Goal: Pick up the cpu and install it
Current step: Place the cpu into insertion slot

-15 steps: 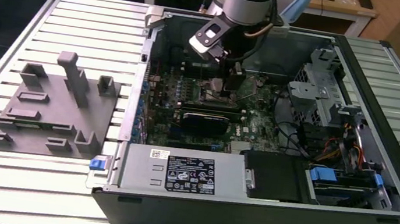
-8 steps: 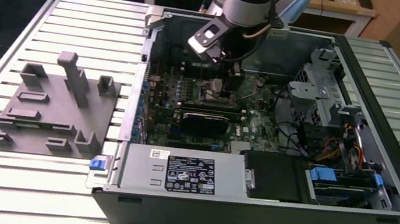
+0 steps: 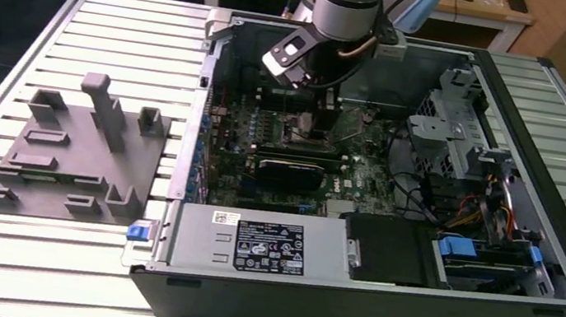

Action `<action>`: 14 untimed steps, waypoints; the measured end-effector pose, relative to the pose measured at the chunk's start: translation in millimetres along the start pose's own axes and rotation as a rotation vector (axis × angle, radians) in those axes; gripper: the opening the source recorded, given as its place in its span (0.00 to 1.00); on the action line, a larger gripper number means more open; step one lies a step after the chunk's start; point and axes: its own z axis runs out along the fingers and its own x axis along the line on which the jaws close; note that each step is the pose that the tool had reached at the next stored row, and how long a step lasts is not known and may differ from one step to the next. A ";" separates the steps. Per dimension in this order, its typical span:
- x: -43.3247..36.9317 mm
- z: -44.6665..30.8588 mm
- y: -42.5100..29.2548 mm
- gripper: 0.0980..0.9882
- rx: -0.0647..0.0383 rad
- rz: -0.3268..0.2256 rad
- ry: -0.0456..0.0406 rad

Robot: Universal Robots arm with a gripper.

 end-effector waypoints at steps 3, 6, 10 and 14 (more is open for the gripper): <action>2.2 1.9 0.0 0.50 0.001 0.016 -0.0005; 3.6 3.1 -0.1 0.50 0.001 0.016 0.0029; 3.8 4.1 -0.1 0.50 0.001 0.016 0.0105; 3.8 4.6 -0.1 0.50 0.001 0.016 0.0110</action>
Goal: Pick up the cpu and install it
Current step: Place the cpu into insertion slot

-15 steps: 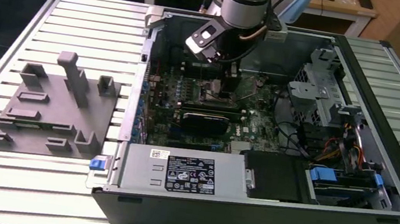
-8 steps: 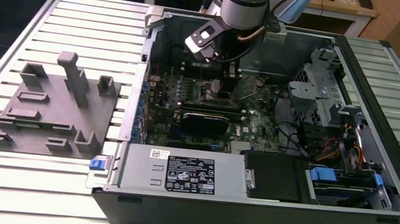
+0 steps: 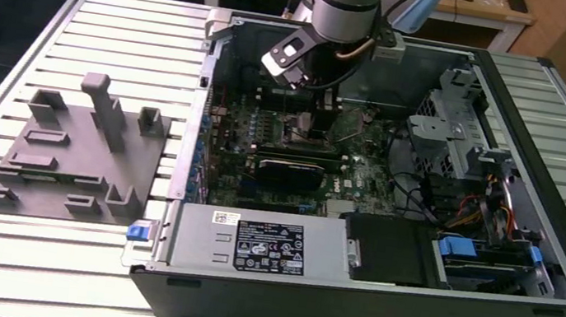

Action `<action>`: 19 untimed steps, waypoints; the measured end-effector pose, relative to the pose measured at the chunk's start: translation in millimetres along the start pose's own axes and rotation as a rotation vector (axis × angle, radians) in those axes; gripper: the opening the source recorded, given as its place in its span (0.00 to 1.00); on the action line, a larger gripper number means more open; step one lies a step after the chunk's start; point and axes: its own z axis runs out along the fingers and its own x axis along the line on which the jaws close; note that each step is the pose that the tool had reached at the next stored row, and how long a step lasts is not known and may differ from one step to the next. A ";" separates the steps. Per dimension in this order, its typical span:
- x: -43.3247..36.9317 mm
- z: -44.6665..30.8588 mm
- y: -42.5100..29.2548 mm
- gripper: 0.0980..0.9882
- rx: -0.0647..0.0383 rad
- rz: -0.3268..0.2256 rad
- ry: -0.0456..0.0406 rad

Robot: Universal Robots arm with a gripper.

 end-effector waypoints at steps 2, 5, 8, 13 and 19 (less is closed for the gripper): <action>0.0 0.3 0.0 0.50 0.000 0.000 0.0003; 0.0 1.1 0.0 0.50 -0.001 0.000 0.0030; 0.1 2.3 0.0 0.50 -0.004 -0.001 0.0071; 0.2 4.6 -0.1 0.50 -0.009 -0.010 0.0197; 0.2 8.6 -0.2 0.50 -0.010 -0.054 0.0230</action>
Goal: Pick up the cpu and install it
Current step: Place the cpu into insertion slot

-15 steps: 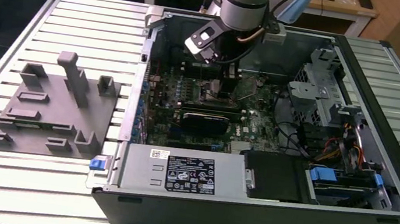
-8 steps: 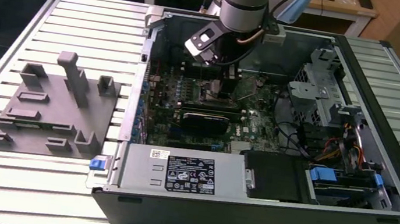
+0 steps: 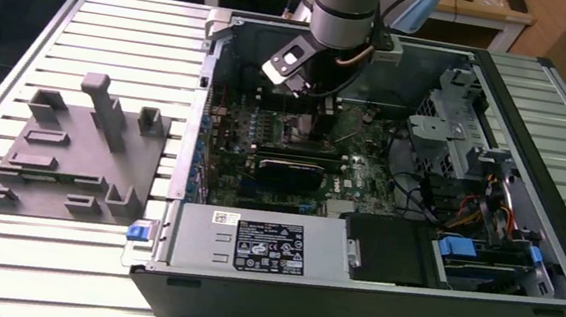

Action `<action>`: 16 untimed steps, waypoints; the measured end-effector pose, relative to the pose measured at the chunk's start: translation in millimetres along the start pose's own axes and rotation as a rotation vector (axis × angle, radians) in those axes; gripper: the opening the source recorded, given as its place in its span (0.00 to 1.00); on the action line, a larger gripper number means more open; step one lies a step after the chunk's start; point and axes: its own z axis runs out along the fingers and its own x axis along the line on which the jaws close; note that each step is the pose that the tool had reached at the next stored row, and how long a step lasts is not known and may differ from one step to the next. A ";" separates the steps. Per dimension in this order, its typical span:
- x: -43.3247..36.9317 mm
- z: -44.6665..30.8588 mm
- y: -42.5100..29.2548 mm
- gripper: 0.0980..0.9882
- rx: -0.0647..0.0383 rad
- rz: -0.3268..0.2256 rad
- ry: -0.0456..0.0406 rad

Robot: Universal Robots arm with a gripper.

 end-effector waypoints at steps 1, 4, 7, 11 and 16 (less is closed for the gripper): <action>0.0 0.9 -0.1 0.50 0.000 -0.001 -0.0004; 0.1 2.6 -0.7 0.50 0.000 0.006 -0.0023; 1.2 3.5 -2.3 0.50 0.000 0.025 -0.0031; 4.1 4.7 -3.9 0.50 0.000 0.035 -0.0032; 4.5 8.4 -4.6 0.50 0.001 0.051 -0.0038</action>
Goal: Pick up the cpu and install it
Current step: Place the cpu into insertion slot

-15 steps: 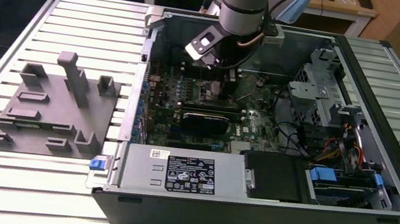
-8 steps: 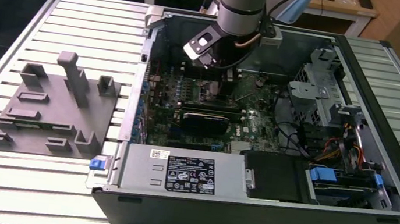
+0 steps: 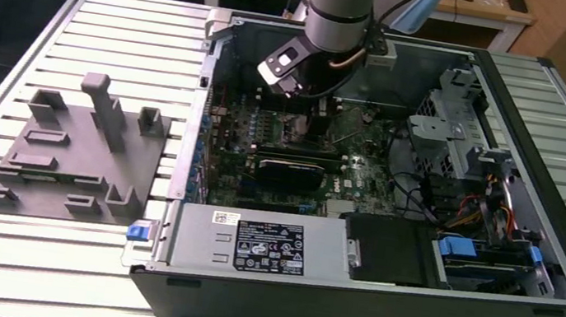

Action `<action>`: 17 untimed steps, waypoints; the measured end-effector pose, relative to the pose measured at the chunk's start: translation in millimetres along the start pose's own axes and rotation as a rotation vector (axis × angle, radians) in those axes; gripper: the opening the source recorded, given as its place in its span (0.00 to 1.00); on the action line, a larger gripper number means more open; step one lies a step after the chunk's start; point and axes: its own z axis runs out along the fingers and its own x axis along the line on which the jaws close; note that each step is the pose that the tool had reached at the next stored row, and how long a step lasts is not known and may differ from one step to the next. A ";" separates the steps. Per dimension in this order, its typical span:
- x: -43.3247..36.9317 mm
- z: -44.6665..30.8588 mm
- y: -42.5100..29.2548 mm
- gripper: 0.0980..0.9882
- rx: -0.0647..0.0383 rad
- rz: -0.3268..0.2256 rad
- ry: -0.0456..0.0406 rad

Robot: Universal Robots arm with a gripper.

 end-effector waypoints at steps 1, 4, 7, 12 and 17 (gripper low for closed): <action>0.1 0.6 -0.5 0.50 0.000 0.002 -0.0001; 0.7 3.3 -0.9 0.50 0.000 0.003 -0.0003; 1.3 6.1 -1.0 0.50 0.000 0.004 -0.0002; 2.0 10.0 -1.3 0.50 0.000 0.004 -0.0001; 2.4 11.8 -1.8 0.50 0.000 0.004 0.0000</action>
